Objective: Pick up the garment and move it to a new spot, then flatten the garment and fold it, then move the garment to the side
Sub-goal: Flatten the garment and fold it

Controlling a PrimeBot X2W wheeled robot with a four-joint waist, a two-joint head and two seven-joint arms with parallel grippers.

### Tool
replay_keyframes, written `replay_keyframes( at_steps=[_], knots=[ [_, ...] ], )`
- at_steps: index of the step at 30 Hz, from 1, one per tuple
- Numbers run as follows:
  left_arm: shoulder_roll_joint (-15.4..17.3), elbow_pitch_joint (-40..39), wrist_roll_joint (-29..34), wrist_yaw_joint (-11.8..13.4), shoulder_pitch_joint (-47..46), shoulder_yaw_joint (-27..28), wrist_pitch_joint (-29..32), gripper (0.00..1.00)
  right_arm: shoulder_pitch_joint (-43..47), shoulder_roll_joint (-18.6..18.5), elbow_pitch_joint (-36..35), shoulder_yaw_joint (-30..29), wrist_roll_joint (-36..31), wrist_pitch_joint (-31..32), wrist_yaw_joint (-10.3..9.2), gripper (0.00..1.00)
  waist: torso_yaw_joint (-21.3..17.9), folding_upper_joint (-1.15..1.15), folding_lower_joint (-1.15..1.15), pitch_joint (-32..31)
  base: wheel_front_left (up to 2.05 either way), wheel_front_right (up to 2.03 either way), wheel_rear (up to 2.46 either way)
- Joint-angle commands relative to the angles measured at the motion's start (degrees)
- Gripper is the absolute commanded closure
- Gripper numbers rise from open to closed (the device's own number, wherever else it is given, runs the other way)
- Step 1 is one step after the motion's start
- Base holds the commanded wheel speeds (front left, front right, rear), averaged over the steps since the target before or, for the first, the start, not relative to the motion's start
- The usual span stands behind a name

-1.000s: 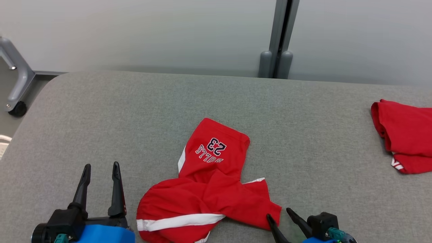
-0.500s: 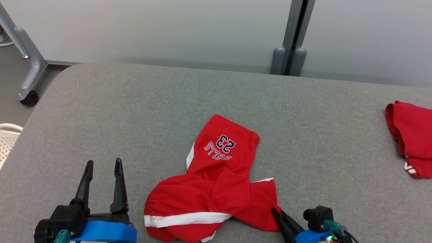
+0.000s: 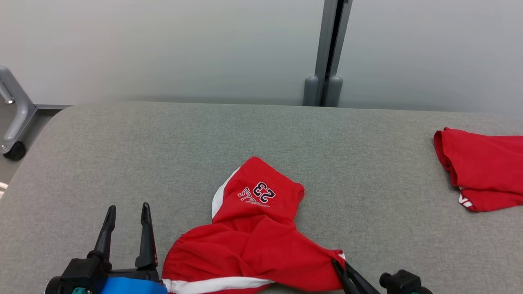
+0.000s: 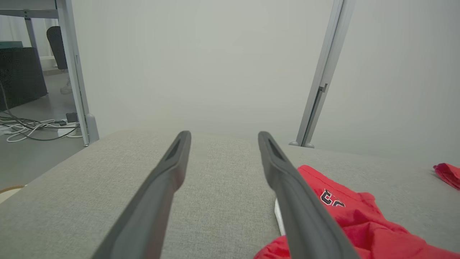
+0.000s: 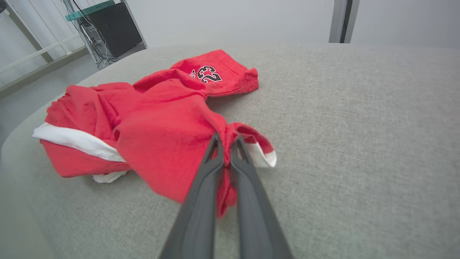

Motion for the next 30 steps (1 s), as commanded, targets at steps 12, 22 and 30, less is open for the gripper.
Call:
replay_keyframes(
  at_steps=[12, 22, 30],
  knots=[
    [-0.1, -0.7, -0.8, -0.3, -0.2, -0.5, -0.1, 0.00, 20.8, -2.3, -28.1, -2.4, -1.8, 14.7, 0.02, 1.00, -1.9, 0.00, 0.01, 1.1, 0.00, 0.00, 0.00],
    [-0.1, -0.4, -1.1, 0.1, -1.4, -0.9, -0.1, 0.00, 17.0, -1.5, -31.6, -7.2, -2.6, 18.1, 0.02, 1.00, -2.2, 0.00, 0.01, 2.3, 0.00, 0.00, 0.00],
    [-0.1, 0.0, -1.0, 0.1, -3.2, -1.5, -0.1, 0.00, 3.8, -1.8, -19.0, -9.2, -3.6, 16.9, 0.02, 1.00, 0.6, 0.00, 0.01, 3.4, 0.00, 0.00, 0.00]
  ],
)
